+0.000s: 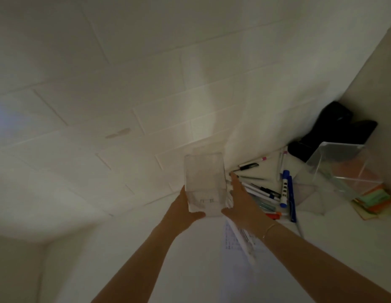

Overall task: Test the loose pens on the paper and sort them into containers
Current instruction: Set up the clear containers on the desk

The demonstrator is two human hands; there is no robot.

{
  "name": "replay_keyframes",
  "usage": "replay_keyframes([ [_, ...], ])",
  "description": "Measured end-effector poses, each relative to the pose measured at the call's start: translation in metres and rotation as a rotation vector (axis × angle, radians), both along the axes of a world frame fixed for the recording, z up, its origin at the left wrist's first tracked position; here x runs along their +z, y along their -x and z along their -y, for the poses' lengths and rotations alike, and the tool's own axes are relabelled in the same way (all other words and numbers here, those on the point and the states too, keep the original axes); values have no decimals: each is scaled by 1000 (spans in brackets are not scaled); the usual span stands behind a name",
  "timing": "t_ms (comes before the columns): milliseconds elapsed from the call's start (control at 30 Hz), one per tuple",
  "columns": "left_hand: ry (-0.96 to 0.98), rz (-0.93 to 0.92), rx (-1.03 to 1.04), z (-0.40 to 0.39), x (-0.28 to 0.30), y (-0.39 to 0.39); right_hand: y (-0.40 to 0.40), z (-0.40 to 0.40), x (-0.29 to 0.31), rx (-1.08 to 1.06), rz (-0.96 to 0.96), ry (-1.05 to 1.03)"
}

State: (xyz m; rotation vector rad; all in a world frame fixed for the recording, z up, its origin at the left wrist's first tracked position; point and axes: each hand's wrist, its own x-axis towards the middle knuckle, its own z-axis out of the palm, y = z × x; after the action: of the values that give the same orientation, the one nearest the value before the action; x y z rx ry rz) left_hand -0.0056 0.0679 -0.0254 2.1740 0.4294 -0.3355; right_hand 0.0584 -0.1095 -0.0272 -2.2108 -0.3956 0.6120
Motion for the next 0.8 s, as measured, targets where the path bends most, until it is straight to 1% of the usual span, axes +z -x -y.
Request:
replay_keyframes([
  [33, -107, -106, -15, 3, 3, 6, 3, 11, 4, -12, 8, 20],
  [100, -277, -306, -115, 13, 8, 22, 13, 40, 14, 17, 84, 134],
  [133, -306, -317, -178, 21, 11, 31, 19, 55, 17, 47, 128, 210],
  [167, -308, -275, -237, 31, 11, 39, 24, 71, 19, 77, 164, 273],
  [233, -262, -88, -348, 54, 10, 49, 33, 96, 19, 123, 200, 363],
  [300, -215, 72, -425, 74, 5, 48, 36, 109, 19, 166, 189, 414],
  [433, -313, 321, -579, 107, -19, 26, 34, 114, 13, 209, 202, 431],
  [533, -405, 403, -657, 115, -36, 18, 39, 121, 5, 240, 259, 536],
  [700, -581, 514, -796, 108, -62, 25, 66, 142, -7, 305, 215, 869],
  [733, -600, 525, -810, 106, -67, 26, 73, 146, -15, 303, 213, 914],
  [800, -617, 559, -828, 104, -77, 27, 85, 149, -33, 253, 252, 931],
])
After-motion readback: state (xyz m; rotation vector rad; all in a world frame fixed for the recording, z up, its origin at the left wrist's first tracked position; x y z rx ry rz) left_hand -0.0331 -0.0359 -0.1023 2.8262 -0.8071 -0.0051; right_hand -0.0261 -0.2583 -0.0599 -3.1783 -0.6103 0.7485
